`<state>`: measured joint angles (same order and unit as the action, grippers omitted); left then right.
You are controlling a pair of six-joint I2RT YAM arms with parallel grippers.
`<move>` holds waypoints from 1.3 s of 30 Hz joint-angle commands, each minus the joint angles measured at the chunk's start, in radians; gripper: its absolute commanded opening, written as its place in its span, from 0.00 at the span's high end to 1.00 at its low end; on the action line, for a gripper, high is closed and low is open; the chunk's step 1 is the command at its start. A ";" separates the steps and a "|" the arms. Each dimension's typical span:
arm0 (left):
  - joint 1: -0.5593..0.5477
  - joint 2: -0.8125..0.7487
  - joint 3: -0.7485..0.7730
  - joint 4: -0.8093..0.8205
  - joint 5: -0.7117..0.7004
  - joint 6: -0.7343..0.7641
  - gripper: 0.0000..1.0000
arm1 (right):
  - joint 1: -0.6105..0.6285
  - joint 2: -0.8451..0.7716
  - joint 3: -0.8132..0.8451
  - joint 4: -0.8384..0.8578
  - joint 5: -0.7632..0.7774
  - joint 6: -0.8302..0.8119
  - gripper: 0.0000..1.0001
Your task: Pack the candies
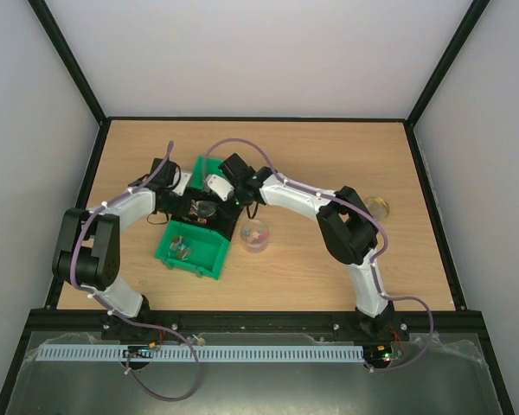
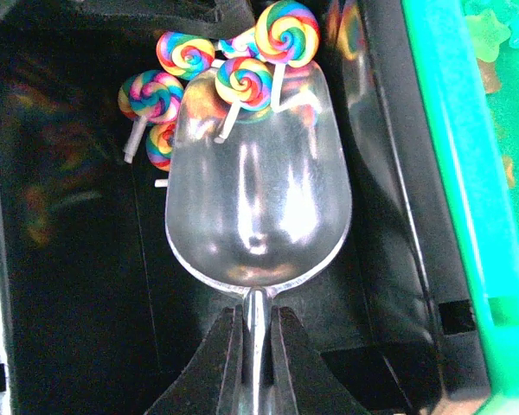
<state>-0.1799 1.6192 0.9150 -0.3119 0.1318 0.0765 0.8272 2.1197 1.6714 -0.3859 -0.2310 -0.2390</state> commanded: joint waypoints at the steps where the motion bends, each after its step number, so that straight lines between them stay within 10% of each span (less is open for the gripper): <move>1: -0.026 0.000 0.029 0.027 0.193 0.060 0.98 | 0.004 0.015 -0.114 0.236 -0.064 0.048 0.99; 17: 0.062 0.044 0.065 0.003 0.223 0.070 0.96 | -0.069 -0.106 -0.248 0.207 -0.015 -0.038 0.99; 28: 0.069 0.012 0.116 -0.051 0.217 0.075 0.70 | -0.068 -0.089 -0.244 0.151 0.013 -0.028 0.99; 39: 0.100 0.000 0.097 -0.111 0.168 0.095 0.80 | -0.068 -0.077 -0.266 0.238 -0.052 0.010 0.99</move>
<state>-0.0906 1.6333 1.0126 -0.3805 0.3092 0.1543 0.7712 2.0384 1.4265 -0.1230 -0.2886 -0.2573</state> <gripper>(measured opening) 0.205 0.057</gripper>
